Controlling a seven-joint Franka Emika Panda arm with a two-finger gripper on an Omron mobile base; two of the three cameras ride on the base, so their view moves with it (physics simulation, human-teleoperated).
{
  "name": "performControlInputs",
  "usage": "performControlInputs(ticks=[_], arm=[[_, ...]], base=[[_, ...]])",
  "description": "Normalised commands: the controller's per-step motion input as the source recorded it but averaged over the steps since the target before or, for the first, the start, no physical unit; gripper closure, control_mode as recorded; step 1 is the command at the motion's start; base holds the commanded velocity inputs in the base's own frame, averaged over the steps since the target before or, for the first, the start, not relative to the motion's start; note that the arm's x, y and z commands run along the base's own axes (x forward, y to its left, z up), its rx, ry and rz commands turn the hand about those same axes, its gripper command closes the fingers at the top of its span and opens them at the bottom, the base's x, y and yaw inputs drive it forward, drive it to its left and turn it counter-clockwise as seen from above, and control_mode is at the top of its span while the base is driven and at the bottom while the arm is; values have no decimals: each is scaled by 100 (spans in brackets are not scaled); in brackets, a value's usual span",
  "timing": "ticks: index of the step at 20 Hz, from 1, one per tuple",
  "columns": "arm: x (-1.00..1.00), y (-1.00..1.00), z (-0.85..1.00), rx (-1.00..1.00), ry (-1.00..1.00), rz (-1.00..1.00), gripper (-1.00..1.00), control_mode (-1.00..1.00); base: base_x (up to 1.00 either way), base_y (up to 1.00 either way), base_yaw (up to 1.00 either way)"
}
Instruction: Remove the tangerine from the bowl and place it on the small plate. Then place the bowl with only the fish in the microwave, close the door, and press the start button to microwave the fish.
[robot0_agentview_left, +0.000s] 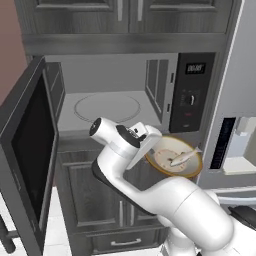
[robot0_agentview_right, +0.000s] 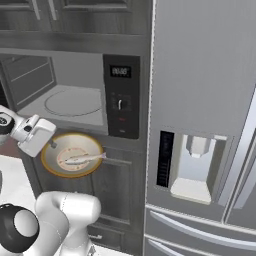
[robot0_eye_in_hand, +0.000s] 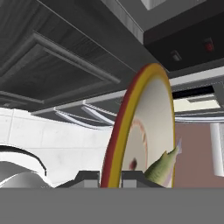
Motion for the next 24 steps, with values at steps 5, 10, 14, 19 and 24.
performControlInputs(ticks=[5,10,14,19,24], arm=[[0,0,0,0,0,0,100,100],[0,0,0,0,0,0,100,100],[0,0,0,0,0,0,100,100],[0,0,0,0,0,0,100,100],[0,0,0,0,0,0,100,100]], base=[[0,20,0],[0,39,0],[3,46,-1],[11,30,0],[12,25,-1]])
